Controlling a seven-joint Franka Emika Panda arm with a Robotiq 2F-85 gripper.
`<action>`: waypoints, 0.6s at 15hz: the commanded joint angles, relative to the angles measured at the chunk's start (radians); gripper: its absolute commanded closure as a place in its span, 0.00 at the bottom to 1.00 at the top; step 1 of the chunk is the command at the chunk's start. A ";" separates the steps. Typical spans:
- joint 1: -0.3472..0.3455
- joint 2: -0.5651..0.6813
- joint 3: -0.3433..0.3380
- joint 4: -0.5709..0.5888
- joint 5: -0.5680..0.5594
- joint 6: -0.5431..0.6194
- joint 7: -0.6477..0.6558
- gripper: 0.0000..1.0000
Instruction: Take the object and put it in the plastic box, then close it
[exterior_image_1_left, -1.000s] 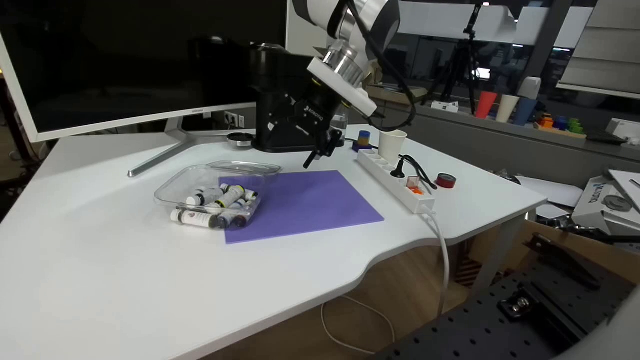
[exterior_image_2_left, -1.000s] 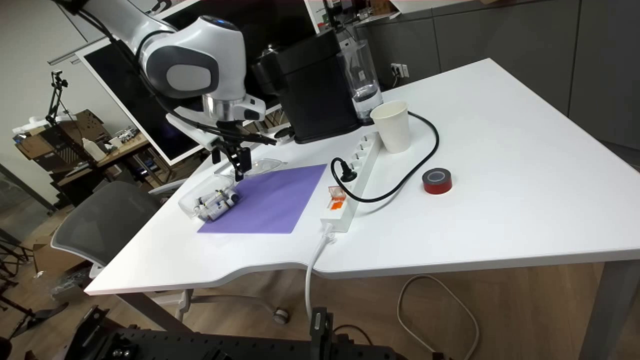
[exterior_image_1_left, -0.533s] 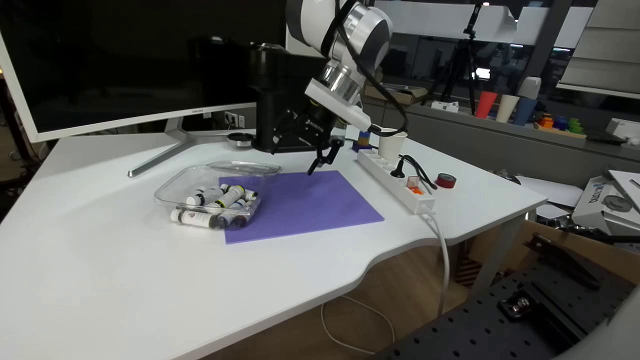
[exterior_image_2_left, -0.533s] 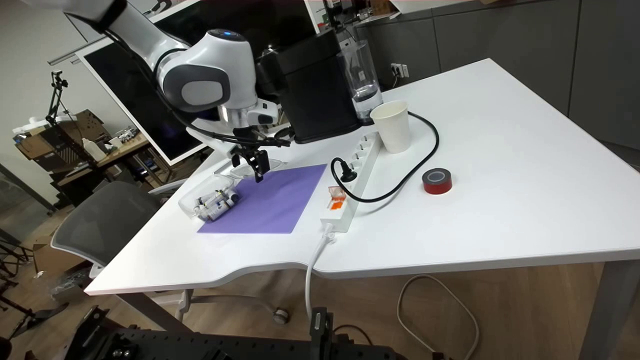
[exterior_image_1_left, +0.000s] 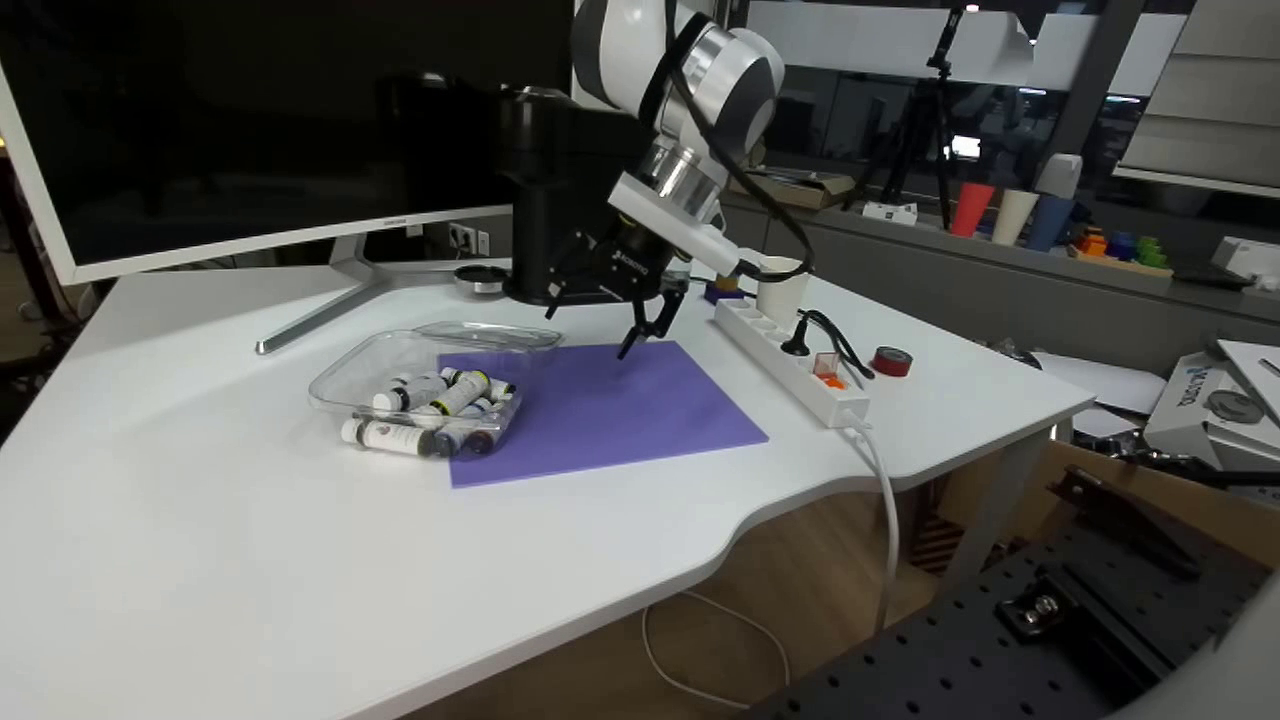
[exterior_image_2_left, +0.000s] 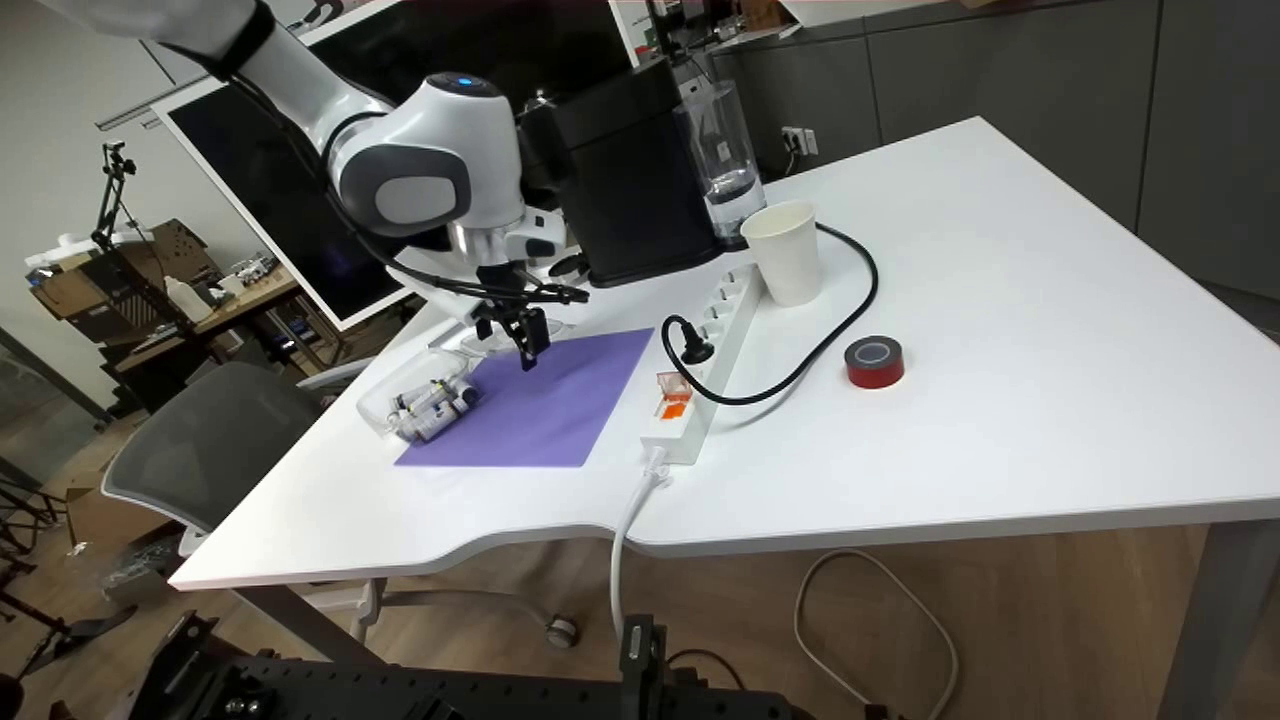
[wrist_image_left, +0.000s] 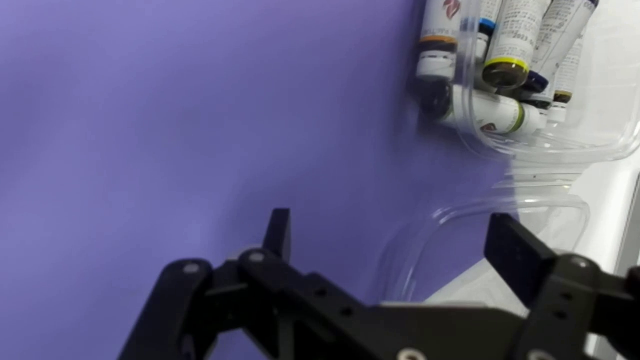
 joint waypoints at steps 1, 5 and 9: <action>-0.027 0.066 0.021 0.064 0.035 0.023 -0.028 0.00; -0.052 0.122 0.056 0.117 0.060 0.059 -0.097 0.00; -0.086 0.157 0.105 0.163 0.108 0.050 -0.195 0.00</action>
